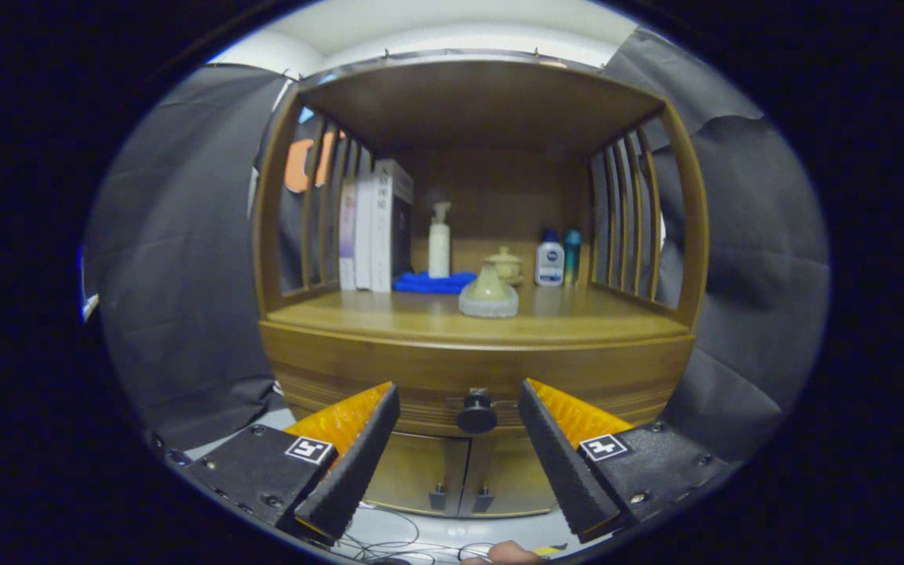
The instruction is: Pull open the drawer, take out the items inside it, and place them on the countertop above the cabinet.
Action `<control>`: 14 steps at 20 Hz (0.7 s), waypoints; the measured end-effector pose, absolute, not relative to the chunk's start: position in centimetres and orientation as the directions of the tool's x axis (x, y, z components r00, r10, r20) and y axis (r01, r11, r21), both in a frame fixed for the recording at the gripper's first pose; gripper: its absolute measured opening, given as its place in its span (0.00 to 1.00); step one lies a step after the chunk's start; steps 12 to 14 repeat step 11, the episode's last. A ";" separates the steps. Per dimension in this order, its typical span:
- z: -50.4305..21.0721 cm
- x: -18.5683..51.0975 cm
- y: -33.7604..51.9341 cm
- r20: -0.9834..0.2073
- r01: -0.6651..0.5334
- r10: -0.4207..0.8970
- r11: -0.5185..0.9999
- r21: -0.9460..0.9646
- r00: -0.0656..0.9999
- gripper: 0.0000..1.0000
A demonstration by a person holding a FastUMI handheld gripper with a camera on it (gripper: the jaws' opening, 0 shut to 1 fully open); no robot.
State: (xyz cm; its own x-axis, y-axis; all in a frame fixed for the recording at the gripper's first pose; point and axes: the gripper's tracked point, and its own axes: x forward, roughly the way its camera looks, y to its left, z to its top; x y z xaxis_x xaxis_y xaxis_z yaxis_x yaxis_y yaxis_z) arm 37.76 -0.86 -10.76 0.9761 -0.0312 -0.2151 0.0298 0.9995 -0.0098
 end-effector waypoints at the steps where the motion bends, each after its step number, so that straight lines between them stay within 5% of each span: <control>1: -9.6 36.4 -1.0 -0.204 0.019 -0.020 1.000 -0.005 0.979 0.99; 14: -0.9 24.1 -1.9 -0.076 -0.080 0.079 0.997 -0.010 0.994 0.99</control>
